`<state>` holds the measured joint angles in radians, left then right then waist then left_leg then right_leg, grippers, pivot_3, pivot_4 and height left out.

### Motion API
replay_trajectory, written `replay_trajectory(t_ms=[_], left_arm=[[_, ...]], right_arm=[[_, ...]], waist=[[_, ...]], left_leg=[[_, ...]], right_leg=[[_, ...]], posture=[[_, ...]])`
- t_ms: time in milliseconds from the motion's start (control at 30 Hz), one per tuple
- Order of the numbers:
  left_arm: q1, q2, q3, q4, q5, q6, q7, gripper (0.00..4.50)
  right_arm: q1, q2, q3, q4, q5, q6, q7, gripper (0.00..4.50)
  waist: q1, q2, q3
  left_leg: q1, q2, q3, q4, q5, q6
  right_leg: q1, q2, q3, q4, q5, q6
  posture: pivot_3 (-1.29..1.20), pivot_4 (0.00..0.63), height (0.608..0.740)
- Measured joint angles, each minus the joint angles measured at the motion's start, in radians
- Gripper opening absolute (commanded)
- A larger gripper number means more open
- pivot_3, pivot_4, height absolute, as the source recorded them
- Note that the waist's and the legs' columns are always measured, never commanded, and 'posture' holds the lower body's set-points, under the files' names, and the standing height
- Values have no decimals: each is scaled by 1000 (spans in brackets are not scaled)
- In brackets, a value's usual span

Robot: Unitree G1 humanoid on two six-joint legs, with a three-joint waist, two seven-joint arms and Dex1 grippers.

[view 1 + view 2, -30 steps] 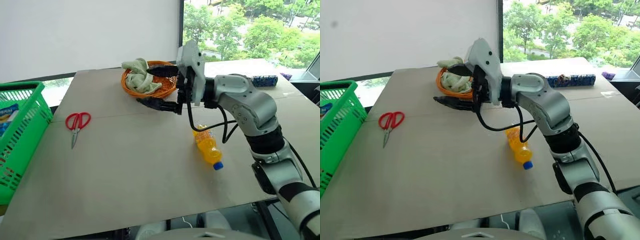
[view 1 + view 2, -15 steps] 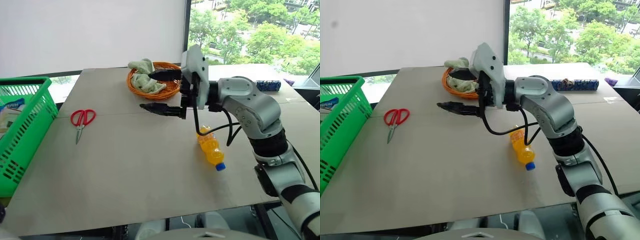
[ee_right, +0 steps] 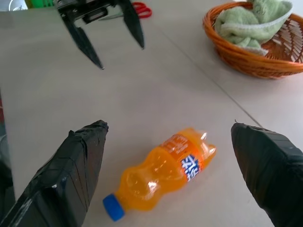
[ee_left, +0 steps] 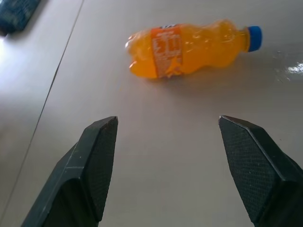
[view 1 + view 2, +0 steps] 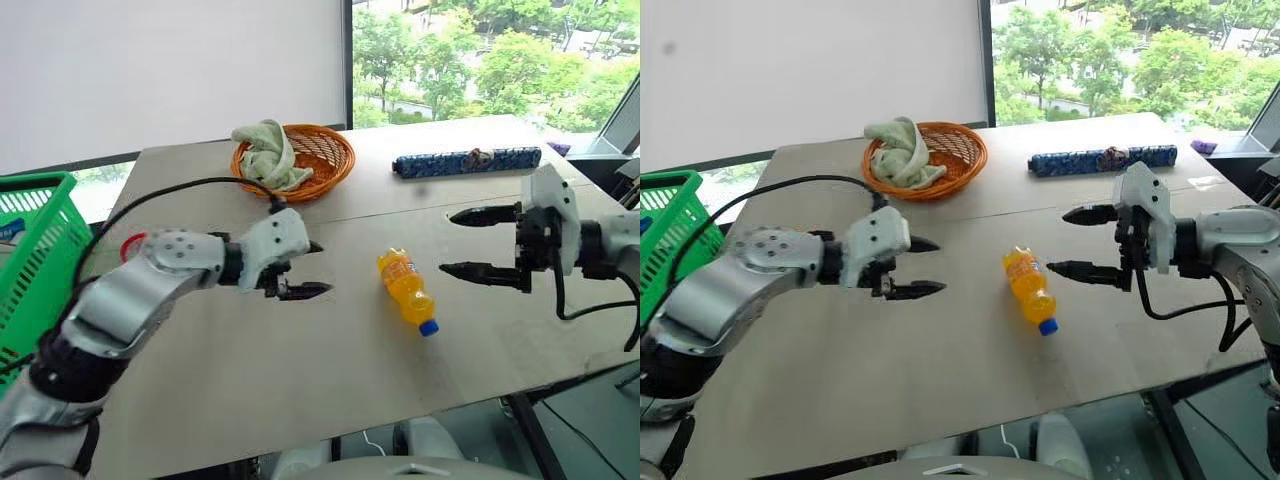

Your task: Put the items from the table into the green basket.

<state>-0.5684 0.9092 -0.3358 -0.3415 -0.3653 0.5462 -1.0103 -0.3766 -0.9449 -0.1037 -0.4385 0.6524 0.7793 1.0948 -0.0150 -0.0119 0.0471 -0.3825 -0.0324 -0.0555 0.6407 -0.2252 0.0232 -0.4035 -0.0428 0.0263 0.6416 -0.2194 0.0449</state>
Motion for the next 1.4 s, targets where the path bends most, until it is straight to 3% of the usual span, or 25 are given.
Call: replay_trajectory(t_ms=[300, 567, 833, 967, 1067, 1233, 1400], left_arm=[[-247, -244, -240, 451, 314, -407, -214, 4449], [-404, -426, -289, 773, 465, -688, -268, 4449], [-447, -514, -341, 947, 578, -831, -324, 4449], [-470, -584, -343, 1050, 638, -865, -295, 4449], [-472, -615, -353, 1113, 680, -893, -281, 4449], [-490, -625, -352, 1160, 711, -917, -275, 4449], [-495, -630, -342, 1189, 719, -939, -262, 4449]], right_arm=[[143, -16, -108, -111, 52, 28, -74, 4500], [243, -63, -175, -168, 85, 49, -97, 4500], [308, -108, -230, -135, 85, 15, -40, 4500], [228, -107, -222, -28, 101, -41, 38, 4500], [97, -124, -141, 123, 57, -103, 119, 4500], [-60, -143, -33, 336, -10, -158, 241, 4500], [-126, -153, 33, 401, -31, -180, 360, 4500]], waist=[[-51, 0, 2], [-74, 0, 2], [-116, -1, 3], [-141, -1, 3], [-168, -2, 4], [-193, -1, 4], [-194, 0, 4]], left_leg=[[-4, 2, 5, 7, -4, 6], [-6, 2, 7, 8, -5, 8], [-5, 2, 6, 9, -6, 9], [-4, 1, 6, 9, -6, 9], [-4, 1, 7, 9, -6, 10], [-4, 2, 6, 8, -6, 10], [-3, 2, 6, 9, -7, 10]], right_leg=[[0, 0, 4, -1, 0, 2], [-2, 0, 6, -1, -1, 4], [-2, 0, 9, -1, 2, 10], [-2, -1, 12, -1, 4, 14], [-2, -1, 13, -2, 5, 14], [-2, -2, 13, -2, 5, 15], [-2, -2, 13, -1, 5, 17]], posture=[[-192, 0, 740], [-242, 0, 740], [-271, 0, 740], [-279, 0, 740], [-270, 0, 740], [-254, 0, 740], [-247, 0, 740]])
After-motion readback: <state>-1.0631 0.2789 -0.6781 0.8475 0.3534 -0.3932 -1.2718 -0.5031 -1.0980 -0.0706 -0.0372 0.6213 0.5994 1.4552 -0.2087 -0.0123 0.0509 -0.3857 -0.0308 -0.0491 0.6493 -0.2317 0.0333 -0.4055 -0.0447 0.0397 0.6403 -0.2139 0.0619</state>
